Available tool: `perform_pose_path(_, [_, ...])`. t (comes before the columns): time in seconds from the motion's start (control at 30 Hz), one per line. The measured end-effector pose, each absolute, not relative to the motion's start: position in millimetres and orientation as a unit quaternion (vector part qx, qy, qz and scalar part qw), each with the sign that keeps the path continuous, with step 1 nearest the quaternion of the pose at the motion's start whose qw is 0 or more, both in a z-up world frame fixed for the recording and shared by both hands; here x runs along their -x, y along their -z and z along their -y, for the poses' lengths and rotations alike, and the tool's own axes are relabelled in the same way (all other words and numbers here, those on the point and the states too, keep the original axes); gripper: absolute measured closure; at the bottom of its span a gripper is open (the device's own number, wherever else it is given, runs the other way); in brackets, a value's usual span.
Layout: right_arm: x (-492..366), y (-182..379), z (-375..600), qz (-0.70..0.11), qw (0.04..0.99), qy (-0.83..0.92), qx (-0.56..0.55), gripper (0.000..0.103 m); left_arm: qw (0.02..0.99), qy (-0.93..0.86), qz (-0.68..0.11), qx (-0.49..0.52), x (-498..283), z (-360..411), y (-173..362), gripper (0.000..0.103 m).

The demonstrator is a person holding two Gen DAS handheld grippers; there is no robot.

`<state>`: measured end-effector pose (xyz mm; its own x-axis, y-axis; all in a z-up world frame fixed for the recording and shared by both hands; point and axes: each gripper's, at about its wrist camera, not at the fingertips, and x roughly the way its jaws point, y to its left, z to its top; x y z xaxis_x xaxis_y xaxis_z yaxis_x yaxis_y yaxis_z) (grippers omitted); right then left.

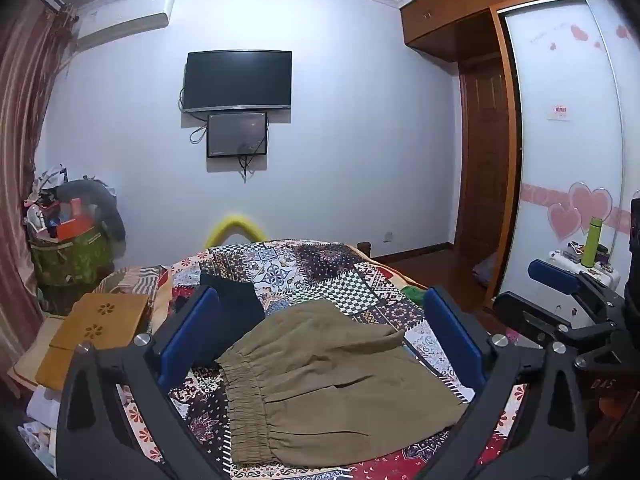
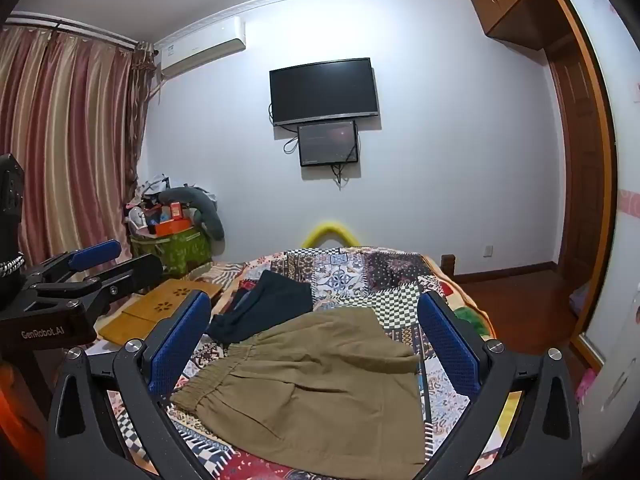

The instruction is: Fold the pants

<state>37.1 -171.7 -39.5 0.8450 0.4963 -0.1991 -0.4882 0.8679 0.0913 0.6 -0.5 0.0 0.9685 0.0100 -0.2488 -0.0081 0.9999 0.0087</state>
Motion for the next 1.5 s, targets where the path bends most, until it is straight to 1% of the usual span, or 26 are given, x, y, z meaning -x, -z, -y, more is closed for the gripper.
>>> perform_pose_path(0.27, [-39,41,171,-0.111,0.960,-0.257,-0.019,0.001,0.991,-0.011,-0.130,0.010,-3,0,1,0.000])
perform_pose_path(0.53, [-42,41,172,-0.119,0.960,-0.253,-0.020,0.001,0.992,0.000,-0.130,0.005,-6,-1,13,0.000])
perform_pose_path(1.5, [-45,44,172,-0.125,0.961,-0.246,-0.019,0.001,0.991,0.000,-0.136,0.008,-8,0,9,0.000])
